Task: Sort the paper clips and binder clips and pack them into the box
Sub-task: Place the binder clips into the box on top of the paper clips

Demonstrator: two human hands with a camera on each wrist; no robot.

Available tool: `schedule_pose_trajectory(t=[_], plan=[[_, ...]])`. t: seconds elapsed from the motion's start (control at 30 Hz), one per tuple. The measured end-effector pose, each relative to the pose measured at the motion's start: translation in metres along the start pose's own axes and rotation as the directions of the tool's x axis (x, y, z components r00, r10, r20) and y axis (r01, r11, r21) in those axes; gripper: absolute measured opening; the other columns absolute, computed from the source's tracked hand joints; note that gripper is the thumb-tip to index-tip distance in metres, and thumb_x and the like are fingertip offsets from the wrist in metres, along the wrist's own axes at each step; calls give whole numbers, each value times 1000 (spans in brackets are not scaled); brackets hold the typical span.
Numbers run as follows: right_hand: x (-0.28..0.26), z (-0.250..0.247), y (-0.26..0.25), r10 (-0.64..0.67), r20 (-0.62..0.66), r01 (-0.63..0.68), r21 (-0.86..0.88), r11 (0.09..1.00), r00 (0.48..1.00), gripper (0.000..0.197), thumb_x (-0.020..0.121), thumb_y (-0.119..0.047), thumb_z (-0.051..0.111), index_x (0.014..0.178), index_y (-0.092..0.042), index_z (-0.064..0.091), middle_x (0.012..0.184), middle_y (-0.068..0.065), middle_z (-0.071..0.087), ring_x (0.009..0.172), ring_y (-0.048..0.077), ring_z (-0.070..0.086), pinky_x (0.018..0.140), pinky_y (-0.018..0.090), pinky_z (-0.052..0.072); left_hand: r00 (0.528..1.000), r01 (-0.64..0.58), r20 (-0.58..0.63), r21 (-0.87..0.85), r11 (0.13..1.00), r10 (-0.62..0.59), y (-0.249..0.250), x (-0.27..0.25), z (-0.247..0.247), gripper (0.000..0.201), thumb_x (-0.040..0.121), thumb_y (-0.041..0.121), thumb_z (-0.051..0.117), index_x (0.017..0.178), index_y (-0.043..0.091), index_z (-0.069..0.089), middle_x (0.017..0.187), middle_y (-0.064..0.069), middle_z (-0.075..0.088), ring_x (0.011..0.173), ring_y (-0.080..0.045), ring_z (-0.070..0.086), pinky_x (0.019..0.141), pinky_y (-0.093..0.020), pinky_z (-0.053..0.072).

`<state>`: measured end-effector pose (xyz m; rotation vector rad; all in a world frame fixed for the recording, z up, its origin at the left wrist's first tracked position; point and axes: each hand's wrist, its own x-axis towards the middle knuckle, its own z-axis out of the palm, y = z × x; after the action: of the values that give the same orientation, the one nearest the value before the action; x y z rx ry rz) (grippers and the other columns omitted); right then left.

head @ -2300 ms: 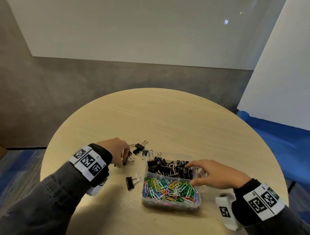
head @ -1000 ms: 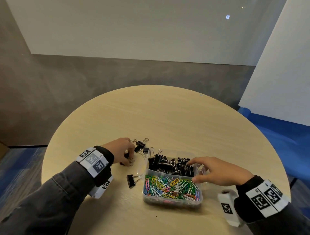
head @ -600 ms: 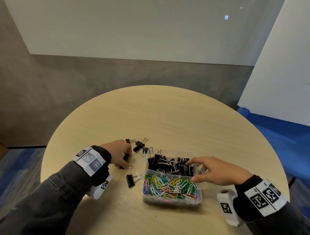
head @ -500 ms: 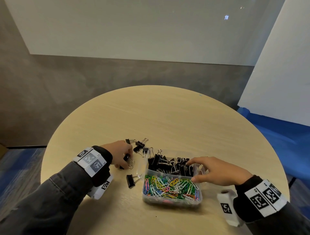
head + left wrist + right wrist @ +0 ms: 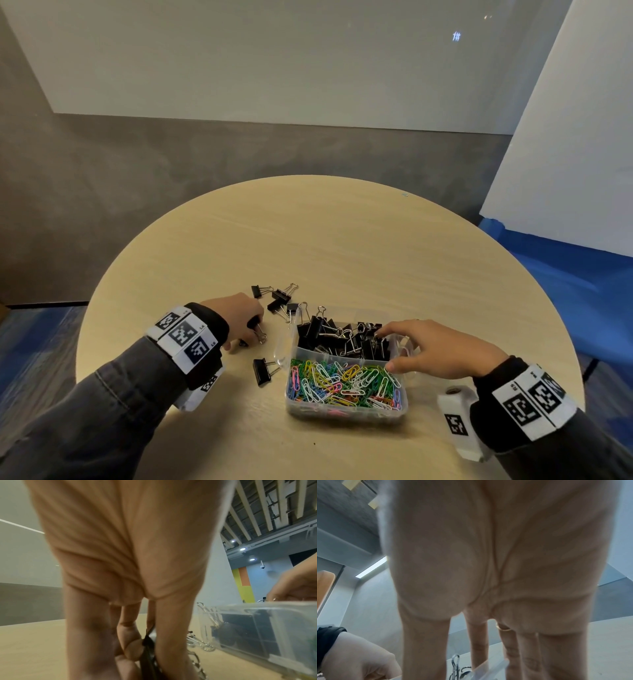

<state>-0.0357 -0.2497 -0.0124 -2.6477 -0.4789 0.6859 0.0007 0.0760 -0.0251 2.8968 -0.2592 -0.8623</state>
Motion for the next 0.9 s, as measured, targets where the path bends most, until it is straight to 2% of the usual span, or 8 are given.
schedule_pose_trajectory(t=[0.13, 0.23, 0.33, 0.4, 0.47, 0.63, 0.73, 0.9], plan=[[0, 0, -1, -3, 3, 3, -5, 1000, 1000, 56, 84, -48, 66, 135, -38, 45, 136, -7, 50, 102, 2, 45, 86, 24, 37, 999, -27, -18, 18, 999, 27, 3, -3, -6, 14, 92, 18, 59, 106, 13, 57, 117, -11, 53, 70, -25, 69, 47, -18, 45], [0, 0, -1, -6, 6, 6, -17, 1000, 1000, 57, 84, -47, 66, 136, -36, 45, 137, -5, 50, 104, 4, 47, 88, 25, 38, 982, -99, -169, -69, 993, 86, 8, -10, -21, 3, 92, 18, 60, 92, 17, 57, 102, -6, 61, 55, -15, 58, 47, -18, 47], [0, -1, -2, 1, 11, 0, -30, 1000, 1000, 59, 85, -48, 65, 137, -35, 43, 141, -6, 48, 117, 10, 50, 96, 28, 40, 898, -296, -391, -198, 934, 202, 31, -16, -35, 5, 89, 15, 63, 85, 17, 61, 87, 3, 62, 68, -15, 62, 49, -16, 49], [-1, -1, -3, 6, 16, -5, -35, 999, 1000, 59, 85, -48, 65, 138, -34, 43, 142, -6, 47, 120, 12, 50, 97, 29, 39, 838, -388, -471, -159, 908, 275, 57, -17, -41, 1, 87, 17, 66, 87, 17, 65, 86, 6, 62, 78, -12, 62, 60, -18, 52], [-1, -1, -3, 10, 19, -9, -33, 999, 1000, 59, 85, -48, 65, 137, -34, 43, 143, -6, 47, 120, 13, 50, 96, 28, 39, 807, -436, -478, -90, 895, 346, 82, -12, -42, 8, 87, 20, 67, 92, 15, 70, 89, 3, 67, 80, -12, 63, 72, -21, 53], [-2, -2, -4, 15, 21, -14, -33, 999, 1000, 58, 85, -49, 64, 137, -35, 43, 142, -4, 47, 121, 13, 50, 98, 30, 40, 814, -450, -386, 50, 891, 433, 111, 8, -41, 17, 86, 23, 68, 99, 12, 73, 95, -3, 74, 85, -15, 66, 85, -31, 54], [-2, -2, -3, 21, 21, -20, -28, 999, 1000, 58, 85, -49, 65, 137, -36, 42, 142, -3, 47, 120, 14, 50, 99, 32, 41, 830, -430, -351, 91, 898, 433, 112, 11, -41, 21, 86, 30, 68, 102, 17, 71, 99, 0, 72, 91, -17, 65, 84, -37, 55], [-2, -2, -3, 13, 27, -12, -26, 1000, 1000, 60, 85, -49, 64, 138, -35, 41, 143, -4, 46, 121, 13, 49, 99, 31, 40, 827, -418, -379, 78, 905, 415, 91, 2, -49, 31, 89, 38, 61, 118, 29, 62, 115, 10, 63, 102, -9, 57, 87, -29, 49]])
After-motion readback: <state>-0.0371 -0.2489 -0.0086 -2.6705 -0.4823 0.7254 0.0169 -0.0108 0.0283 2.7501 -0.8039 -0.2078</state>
